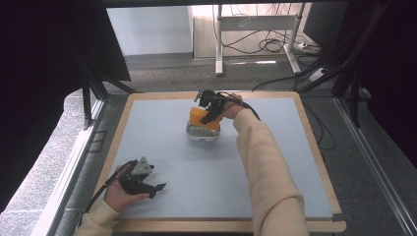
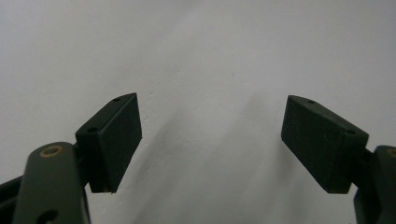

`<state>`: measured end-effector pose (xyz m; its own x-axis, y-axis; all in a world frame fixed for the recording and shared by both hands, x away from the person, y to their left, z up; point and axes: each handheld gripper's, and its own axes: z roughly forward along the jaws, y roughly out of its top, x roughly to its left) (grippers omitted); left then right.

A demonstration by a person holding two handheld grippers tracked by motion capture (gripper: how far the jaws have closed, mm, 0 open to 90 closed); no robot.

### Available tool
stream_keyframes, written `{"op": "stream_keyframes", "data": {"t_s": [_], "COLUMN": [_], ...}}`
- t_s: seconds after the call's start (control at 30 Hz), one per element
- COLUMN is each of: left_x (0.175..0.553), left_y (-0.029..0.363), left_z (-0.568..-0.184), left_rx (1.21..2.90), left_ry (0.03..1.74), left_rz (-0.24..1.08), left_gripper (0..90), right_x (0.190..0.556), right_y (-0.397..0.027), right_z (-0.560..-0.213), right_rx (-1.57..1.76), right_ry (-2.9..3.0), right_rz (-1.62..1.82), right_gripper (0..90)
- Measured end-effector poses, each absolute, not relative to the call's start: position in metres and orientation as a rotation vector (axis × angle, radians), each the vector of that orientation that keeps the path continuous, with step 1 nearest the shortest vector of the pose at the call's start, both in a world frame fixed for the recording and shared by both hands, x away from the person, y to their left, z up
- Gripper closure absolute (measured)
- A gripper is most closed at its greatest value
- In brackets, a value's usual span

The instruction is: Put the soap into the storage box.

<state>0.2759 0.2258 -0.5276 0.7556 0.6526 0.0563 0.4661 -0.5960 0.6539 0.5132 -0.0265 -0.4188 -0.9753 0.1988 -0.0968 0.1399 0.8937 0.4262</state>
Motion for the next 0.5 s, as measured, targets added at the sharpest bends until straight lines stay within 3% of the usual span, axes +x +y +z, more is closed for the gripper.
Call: {"op": "stream_keyframes", "data": {"t_s": [0.5], "left_x": [0.276], "left_y": [0.226], "left_z": [-0.528], "left_rx": [2.318], "left_ry": [0.837], "left_rz": [0.387], "left_gripper": [20.3], "right_x": [0.515], "right_y": [-0.017], "right_z": [-0.436], "right_rx": [0.207], "right_ry": [2.958], "right_rz": [0.573], "right_gripper": [61.6]}}
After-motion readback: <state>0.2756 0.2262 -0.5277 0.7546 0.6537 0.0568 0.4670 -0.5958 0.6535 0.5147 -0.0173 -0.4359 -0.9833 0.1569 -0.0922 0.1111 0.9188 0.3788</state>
